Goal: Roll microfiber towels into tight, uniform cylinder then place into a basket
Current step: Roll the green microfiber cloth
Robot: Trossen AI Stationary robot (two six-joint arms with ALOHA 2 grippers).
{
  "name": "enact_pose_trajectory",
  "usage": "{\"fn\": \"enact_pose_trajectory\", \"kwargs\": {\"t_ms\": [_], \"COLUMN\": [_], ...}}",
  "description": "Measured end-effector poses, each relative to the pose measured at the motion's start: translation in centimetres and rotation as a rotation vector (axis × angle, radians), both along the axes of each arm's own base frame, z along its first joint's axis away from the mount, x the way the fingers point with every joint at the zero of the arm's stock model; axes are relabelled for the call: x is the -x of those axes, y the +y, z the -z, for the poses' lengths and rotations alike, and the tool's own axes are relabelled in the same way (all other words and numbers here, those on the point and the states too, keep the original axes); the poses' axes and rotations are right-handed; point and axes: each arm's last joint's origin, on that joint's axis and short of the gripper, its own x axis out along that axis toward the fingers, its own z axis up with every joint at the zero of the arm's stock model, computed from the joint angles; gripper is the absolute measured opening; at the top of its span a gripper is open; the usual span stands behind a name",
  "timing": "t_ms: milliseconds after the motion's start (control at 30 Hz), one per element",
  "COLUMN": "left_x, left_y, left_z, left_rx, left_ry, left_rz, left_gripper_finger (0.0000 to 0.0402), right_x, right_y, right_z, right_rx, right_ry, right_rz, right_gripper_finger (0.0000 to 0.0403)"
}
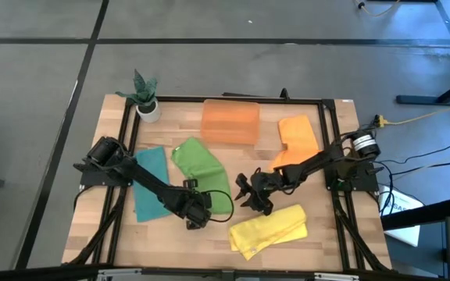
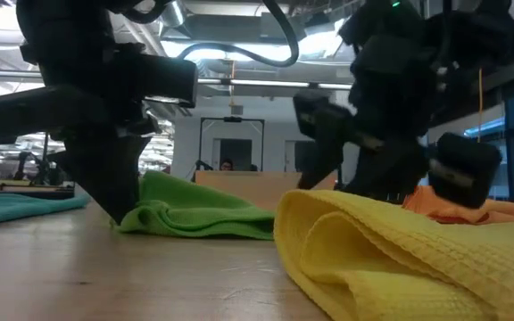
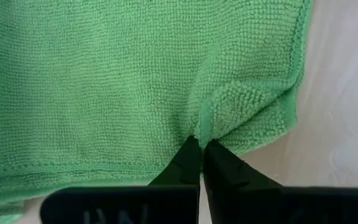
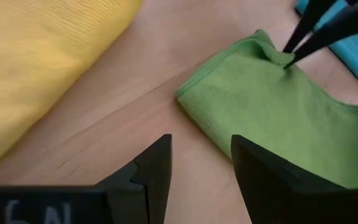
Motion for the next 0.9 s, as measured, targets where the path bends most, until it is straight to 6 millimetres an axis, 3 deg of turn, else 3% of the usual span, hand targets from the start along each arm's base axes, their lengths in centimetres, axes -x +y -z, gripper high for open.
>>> {"fn": "enact_pose_trajectory", "kwargs": {"t_ms": [367, 567, 767, 900], "left_x": [-0.1, -0.1, -0.1, 0.0], "left_y": [0.1, 0.1, 0.1, -0.2], "left_z": [-0.1, -0.1, -0.1, -0.1], "left_rx": [0.009, 0.013, 0.015, 0.019], "left_ry": [-0.007, -0.013, -0.015, -0.020], "left_rz": [-0.025, -0.025, -0.032, -0.041], "left_gripper_finger": [0.0000, 0.0000, 0.0000, 0.0000], "right_x": [-3.0, -3.2, -3.3, -3.3], "right_y": [0.7, 0.8, 0.8, 0.8], "right_z": [1.8, 2.0, 2.0, 2.0], "right_rx": [0.031, 0.010, -0.158, -0.201], "right_ry": [-0.004, 0.003, 0.045, 0.067], "right_rz": [-0.036, -0.016, 0.136, 0.176], "right_gripper_finger": [0.0166, 0.0166, 0.0166, 0.0145]}}
